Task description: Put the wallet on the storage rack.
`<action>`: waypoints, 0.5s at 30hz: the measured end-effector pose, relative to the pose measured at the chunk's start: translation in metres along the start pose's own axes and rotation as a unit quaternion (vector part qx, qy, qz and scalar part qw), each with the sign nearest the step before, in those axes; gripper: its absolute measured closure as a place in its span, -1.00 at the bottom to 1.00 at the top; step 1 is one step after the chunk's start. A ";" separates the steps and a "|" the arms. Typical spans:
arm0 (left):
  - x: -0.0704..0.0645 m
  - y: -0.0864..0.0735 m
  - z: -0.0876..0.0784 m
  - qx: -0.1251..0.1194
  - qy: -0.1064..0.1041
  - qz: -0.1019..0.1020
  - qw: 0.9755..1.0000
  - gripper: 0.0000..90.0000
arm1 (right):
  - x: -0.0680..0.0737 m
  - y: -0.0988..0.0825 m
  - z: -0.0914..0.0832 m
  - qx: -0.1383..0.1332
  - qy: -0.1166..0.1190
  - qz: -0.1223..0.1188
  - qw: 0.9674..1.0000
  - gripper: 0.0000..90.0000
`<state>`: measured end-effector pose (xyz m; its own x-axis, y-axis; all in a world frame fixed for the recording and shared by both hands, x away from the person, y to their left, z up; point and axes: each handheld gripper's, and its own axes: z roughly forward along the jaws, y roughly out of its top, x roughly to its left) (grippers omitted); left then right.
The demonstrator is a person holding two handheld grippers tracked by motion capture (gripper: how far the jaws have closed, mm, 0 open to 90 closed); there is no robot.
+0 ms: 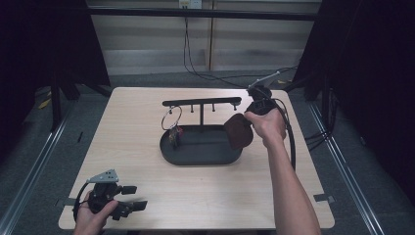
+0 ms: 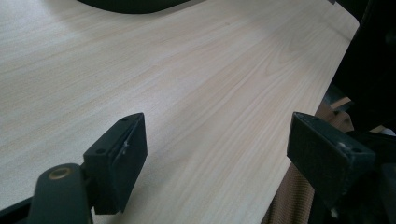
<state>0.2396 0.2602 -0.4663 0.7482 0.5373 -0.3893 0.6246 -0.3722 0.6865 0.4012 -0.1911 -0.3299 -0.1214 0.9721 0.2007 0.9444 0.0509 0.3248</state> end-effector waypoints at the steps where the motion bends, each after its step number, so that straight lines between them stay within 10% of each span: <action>1: 0.000 0.000 0.000 -0.001 0.000 -0.001 1.000 -0.55 | 0.000 0.000 0.001 0.000 0.004 0.003 1.000 0.85; 15: 0.000 0.000 0.001 0.001 -0.003 -0.002 1.000 -0.55 | -0.007 0.000 0.023 -0.003 0.056 0.014 0.998 0.85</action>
<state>0.2404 0.2591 -0.4669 0.7467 0.5344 -0.3960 0.6283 -0.3712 0.6837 0.4090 -0.1926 -0.3527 -0.1285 0.9416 0.3111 0.9459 0.0222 0.3236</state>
